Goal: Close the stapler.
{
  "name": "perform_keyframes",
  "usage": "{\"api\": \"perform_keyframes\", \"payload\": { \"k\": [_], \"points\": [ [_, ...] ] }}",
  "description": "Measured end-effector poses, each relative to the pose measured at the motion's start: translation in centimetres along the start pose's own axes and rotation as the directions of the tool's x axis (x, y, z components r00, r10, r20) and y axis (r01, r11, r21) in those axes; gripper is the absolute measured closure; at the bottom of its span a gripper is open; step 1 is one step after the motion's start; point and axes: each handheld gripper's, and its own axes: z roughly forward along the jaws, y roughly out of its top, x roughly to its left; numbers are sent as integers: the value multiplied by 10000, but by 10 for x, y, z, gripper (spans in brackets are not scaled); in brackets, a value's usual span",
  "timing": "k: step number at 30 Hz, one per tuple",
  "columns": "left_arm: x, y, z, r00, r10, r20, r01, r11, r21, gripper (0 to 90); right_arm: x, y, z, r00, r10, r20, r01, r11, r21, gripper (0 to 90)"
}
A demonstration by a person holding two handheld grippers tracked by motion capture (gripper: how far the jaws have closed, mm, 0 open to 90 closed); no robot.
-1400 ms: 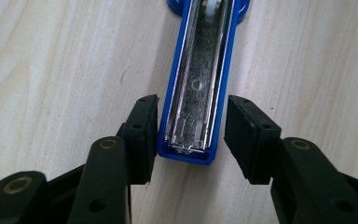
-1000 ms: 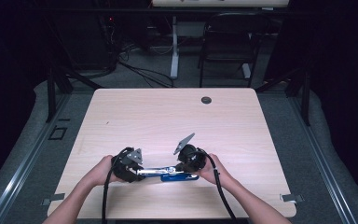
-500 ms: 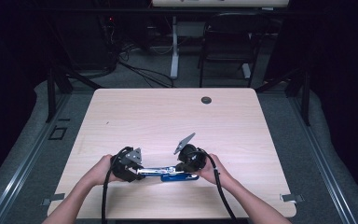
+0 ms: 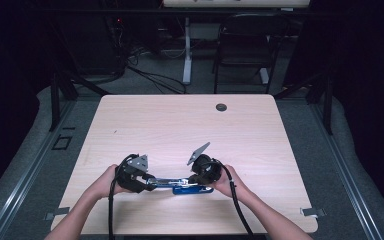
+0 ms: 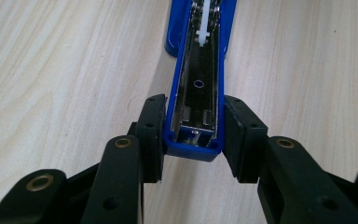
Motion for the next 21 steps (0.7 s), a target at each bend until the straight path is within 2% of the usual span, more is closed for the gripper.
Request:
{"api": "perform_keyframes", "payload": {
  "k": [6,12,21],
  "points": [
    [0,0,-3,10000,29,49,-28,9997,-251,630,1,0,0,10000,-30,43,30,10000,-23,900],
    [0,2,-9,9998,-100,150,114,9954,-950,629,3,3,1,9999,-136,-5,136,9996,-255,900],
    [-3,4,-9,10000,54,-57,-60,9950,-999,625,8,6,4,9997,-246,-5,245,9987,-453,899]
  ]
}}
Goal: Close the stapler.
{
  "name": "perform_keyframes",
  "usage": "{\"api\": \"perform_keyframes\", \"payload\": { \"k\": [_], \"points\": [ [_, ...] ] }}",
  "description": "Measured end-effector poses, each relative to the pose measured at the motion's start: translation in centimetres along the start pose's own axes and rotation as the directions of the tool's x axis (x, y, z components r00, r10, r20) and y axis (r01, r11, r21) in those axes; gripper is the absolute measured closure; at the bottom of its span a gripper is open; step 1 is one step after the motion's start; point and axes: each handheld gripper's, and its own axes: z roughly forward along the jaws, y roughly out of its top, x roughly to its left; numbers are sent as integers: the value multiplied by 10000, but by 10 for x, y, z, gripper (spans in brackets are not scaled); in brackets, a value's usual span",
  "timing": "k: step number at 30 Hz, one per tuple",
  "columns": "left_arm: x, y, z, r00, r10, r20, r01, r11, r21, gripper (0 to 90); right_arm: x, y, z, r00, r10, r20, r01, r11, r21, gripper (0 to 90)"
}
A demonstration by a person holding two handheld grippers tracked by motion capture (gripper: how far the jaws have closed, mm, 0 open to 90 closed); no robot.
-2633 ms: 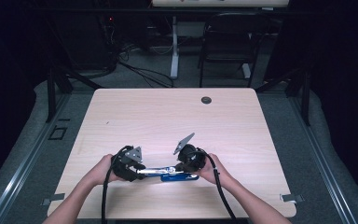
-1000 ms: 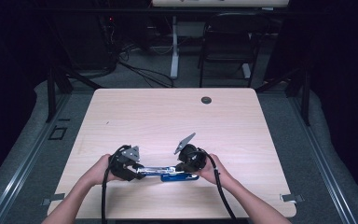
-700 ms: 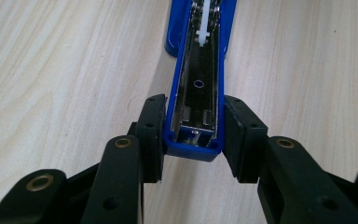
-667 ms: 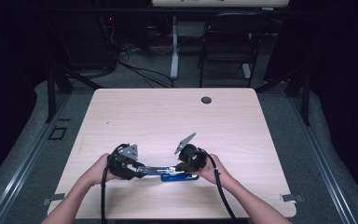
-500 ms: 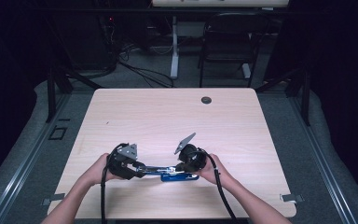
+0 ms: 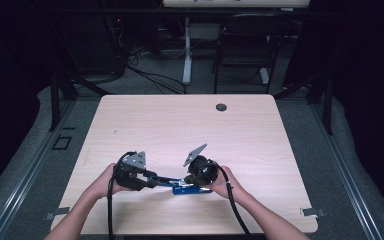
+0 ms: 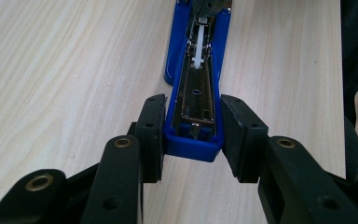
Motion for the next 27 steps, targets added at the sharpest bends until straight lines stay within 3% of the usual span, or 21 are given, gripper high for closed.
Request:
{"api": "perform_keyframes", "payload": {
  "k": [7,10,12,13,15,18,21,27],
  "points": [
    [-1,1,0,10000,66,-58,-66,10000,10,624,9,7,6,9995,-324,49,326,9988,-357,900],
    [-1,1,0,9999,32,-96,-32,10000,50,623,16,11,12,9981,-617,-20,617,9978,-253,900],
    [0,0,-1,10000,25,42,-26,9999,169,622,17,11,13,9981,-618,-52,616,9978,-261,900],
    [0,0,-1,9998,46,-180,-40,9995,309,623,16,11,12,9982,-601,-37,600,9979,-244,900],
    [2,-2,0,9999,-99,114,96,9996,255,622,15,10,12,9986,-532,-61,530,9981,-301,900],
    [5,-6,1,9997,-211,119,205,9986,488,606,15,9,12,9987,-509,-75,506,9981,-339,900],
    [7,-9,1,9994,-346,-8,346,9990,286,616,15,10,9,9988,-480,-7,480,9980,-409,900],
    [-2,4,7,9987,-90,-498,60,9982,-599,619,4,7,-5,9995,-121,285,136,9984,-541,900]
  ]
}}
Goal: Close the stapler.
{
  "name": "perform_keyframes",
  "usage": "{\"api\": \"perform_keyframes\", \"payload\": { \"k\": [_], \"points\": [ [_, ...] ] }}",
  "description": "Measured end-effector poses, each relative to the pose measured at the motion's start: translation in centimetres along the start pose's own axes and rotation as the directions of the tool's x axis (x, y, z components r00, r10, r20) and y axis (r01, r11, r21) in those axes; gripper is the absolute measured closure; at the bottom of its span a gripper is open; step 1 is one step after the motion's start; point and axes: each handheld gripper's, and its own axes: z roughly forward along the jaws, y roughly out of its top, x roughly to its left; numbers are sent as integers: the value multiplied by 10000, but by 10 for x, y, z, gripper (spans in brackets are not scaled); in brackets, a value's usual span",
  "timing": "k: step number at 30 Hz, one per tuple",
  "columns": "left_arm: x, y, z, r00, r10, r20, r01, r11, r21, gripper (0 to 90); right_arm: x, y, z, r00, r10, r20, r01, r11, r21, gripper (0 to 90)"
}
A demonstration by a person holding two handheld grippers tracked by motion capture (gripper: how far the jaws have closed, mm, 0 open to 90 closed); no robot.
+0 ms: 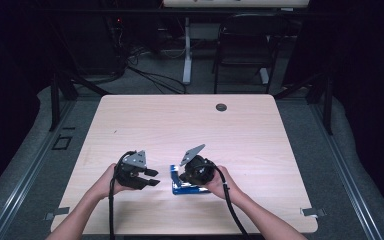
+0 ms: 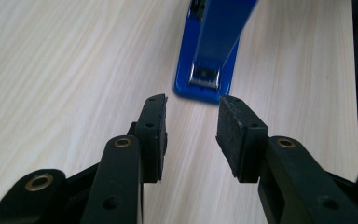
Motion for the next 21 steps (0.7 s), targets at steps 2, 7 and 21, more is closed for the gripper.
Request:
{"api": "perform_keyframes", "payload": {
  "k": [2,7,21],
  "points": [
    [-3,5,3,9998,22,-188,-26,9997,-232,598,-3,-3,-1,9987,292,-419,-301,9993,-214,900],
    [-10,14,10,9998,-31,-178,15,9960,-892,583,-1,-1,-1,9993,203,-318,-206,9997,-95,900],
    [-16,30,26,9997,165,160,-156,9985,-530,641,0,-1,-1,9991,226,-347,-228,9997,-47,900]
  ]
}}
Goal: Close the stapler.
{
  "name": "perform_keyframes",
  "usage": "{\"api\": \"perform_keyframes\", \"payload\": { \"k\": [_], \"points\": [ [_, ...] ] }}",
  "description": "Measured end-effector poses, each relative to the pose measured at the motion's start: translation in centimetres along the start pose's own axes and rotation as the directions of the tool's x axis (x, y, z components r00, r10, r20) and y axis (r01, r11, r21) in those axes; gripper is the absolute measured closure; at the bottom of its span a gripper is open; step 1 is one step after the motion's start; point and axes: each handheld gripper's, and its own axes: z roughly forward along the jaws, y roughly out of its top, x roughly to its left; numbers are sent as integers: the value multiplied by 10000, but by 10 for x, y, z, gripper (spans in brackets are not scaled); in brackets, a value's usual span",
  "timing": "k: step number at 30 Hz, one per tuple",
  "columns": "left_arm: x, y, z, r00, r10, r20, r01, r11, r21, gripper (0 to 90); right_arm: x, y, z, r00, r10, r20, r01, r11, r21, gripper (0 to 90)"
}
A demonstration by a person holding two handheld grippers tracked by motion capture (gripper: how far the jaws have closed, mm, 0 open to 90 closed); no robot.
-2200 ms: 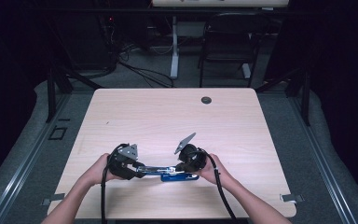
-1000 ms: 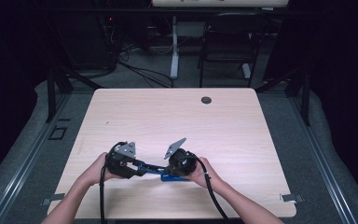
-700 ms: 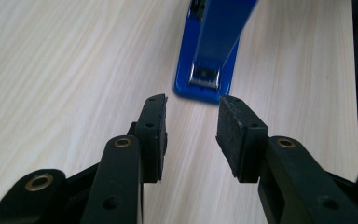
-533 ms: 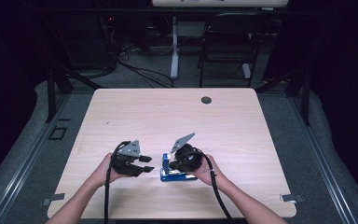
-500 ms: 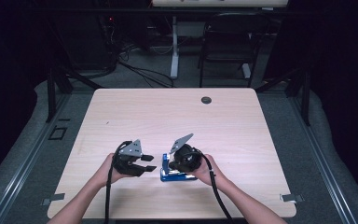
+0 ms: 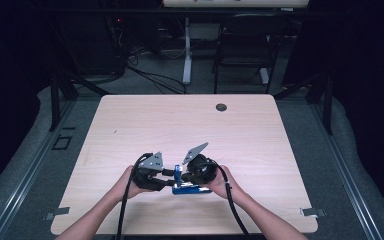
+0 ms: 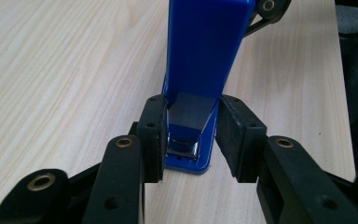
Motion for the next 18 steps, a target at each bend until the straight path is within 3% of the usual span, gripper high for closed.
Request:
{"api": "perform_keyframes", "payload": {
  "k": [7,10,11,18],
  "points": [
    [6,10,0,9991,-69,411,43,9980,638,644,0,0,1,10000,48,12,-48,10000,-54,900],
    [6,15,0,9994,10,337,-35,9971,760,635,-2,0,0,10000,-49,-21,50,10000,43,900],
    [6,16,2,9990,-30,456,3,9982,595,629,-1,0,0,10000,50,-22,-50,10000,-28,900],
    [4,24,6,9986,448,292,-469,9960,767,650,-3,-2,-1,9997,186,-128,-187,9998,-65,900]
  ]
}}
